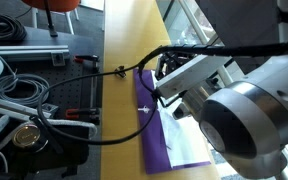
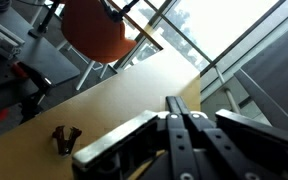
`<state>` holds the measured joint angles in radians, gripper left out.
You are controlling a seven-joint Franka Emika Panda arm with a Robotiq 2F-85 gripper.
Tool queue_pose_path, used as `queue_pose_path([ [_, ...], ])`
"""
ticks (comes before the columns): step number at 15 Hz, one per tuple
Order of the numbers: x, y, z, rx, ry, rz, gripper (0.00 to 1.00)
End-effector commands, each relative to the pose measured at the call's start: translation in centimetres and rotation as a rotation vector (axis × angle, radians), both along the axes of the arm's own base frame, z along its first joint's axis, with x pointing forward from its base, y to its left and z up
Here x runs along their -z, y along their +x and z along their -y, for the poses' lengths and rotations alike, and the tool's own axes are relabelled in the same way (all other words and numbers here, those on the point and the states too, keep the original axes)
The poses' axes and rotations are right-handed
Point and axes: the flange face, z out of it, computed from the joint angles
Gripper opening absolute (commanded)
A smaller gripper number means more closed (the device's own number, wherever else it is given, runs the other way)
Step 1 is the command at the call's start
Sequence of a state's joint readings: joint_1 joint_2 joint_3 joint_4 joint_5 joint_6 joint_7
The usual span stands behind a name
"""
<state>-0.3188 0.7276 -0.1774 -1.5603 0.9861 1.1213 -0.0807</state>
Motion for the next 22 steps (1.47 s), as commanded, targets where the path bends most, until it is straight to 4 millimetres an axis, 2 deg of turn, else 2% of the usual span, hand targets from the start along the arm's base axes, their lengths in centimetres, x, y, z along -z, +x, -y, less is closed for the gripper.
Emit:
queue_pose_path([
  [1,-0.2,0.3,1.3,0.0,-0.004,0.013,0.0],
  [4,0.0,0.5,1.0,0.003,-0.006,0.014,0.0],
  [10,0.2,1.4,-2.3,-0.028,-0.001,0.019,0.0],
  [13,0.1,1.7,-2.7,-0.041,-0.002,0.022,0.0],
  [20,-0.1,1.7,-2.2,-0.04,-0.008,0.027,0.0],
  [22,-0.2,1.5,-0.8,-0.033,-0.009,0.026,0.0],
])
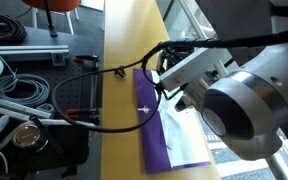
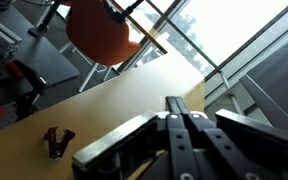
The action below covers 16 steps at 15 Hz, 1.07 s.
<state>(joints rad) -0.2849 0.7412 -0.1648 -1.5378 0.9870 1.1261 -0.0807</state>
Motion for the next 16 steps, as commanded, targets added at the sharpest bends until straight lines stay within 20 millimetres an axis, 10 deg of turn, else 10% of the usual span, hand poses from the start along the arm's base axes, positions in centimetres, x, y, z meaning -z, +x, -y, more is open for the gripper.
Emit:
queue_pose_path([
  [1,-0.2,0.4,1.4,0.013,-0.01,0.015,0.0],
  [16,0.7,1.1,2.3,0.017,-0.016,0.017,0.0],
])
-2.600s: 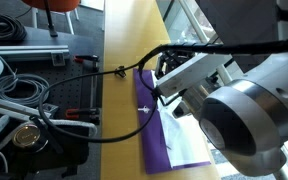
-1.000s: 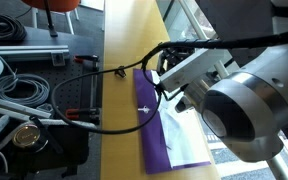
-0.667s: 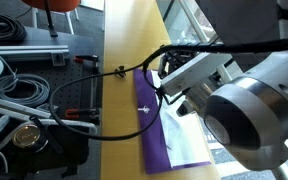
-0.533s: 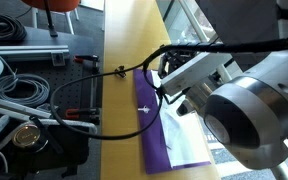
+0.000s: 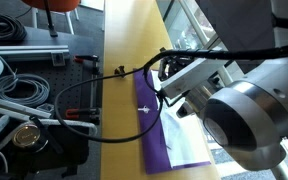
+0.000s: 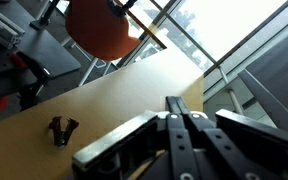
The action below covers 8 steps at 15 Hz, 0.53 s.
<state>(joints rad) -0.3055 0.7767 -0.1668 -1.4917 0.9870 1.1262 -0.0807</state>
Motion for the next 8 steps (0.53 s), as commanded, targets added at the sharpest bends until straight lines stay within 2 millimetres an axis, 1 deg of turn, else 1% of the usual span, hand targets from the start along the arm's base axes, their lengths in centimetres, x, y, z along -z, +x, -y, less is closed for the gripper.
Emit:
queue_pose_path([
  [1,0.1,0.6,1.0,0.001,-0.007,0.01,0.0],
  [5,0.3,0.7,0.5,-0.002,-0.008,0.009,0.0],
  [8,0.1,0.7,-0.7,-0.016,-0.008,0.012,0.0],
])
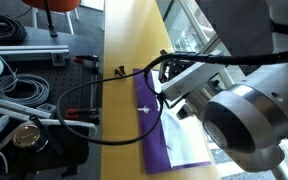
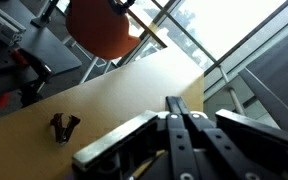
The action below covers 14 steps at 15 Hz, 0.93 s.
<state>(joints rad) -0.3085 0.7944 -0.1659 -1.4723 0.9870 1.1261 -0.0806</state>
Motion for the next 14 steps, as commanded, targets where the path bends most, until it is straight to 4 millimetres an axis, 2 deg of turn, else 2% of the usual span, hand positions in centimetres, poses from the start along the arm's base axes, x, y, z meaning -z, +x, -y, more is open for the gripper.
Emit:
queue_pose_path([
  [1,-0.4,0.5,-1.9,-0.022,-0.006,0.012,0.0],
  [7,-0.3,1.0,-4.7,-0.062,0.0,0.013,0.0],
  [11,-0.7,0.9,-4.5,-0.068,-0.003,0.014,0.0],
  [14,-1.3,0.4,-3.0,-0.064,-0.016,0.018,0.0],
])
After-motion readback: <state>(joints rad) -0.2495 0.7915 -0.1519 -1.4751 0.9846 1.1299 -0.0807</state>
